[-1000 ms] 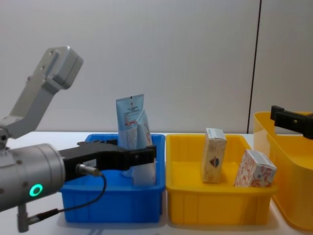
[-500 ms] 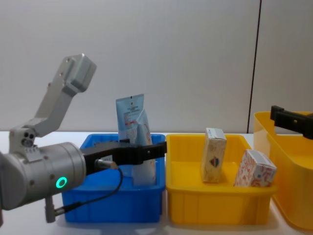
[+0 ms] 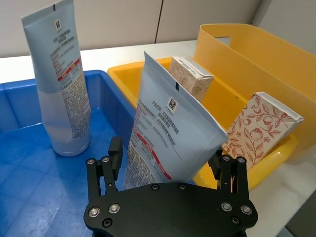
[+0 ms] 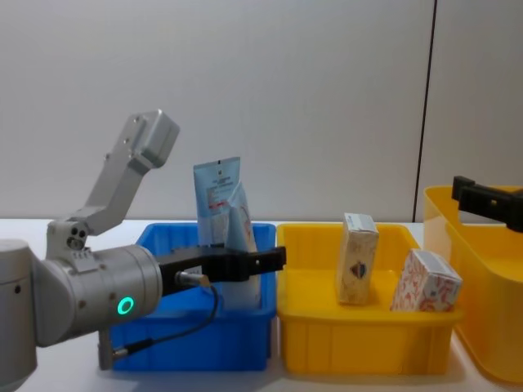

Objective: Bimanual collaborative sorting of washing and personal care products

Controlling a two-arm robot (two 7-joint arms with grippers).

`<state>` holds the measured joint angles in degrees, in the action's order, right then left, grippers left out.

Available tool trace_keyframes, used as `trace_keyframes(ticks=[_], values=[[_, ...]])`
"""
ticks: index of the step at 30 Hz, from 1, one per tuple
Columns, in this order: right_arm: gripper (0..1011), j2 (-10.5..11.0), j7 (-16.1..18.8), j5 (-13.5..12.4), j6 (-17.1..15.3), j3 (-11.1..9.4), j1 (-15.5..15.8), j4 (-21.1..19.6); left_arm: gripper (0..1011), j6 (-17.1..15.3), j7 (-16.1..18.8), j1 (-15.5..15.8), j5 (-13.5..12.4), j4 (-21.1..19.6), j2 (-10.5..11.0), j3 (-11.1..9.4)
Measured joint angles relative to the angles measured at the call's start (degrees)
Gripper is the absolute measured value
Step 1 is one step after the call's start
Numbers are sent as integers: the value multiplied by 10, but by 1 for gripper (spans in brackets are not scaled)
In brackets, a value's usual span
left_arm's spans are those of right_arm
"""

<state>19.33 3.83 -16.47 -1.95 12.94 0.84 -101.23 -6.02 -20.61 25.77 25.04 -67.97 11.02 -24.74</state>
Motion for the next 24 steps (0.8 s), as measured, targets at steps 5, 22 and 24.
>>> trace_keyframes(ticks=[5, 22, 24], values=[[1003, 0, 0, 0, 0, 0, 0, 0, 912, 0, -3, 10, -3, 18, -6, -2], [1003, 0, 0, 0, 0, 0, 0, 0, 566, 0, -8, 24, -7, 44, -14, -4], [1003, 0, 0, 0, 0, 0, 0, 0, 550, 0, -8, 24, -7, 46, -14, -4]])
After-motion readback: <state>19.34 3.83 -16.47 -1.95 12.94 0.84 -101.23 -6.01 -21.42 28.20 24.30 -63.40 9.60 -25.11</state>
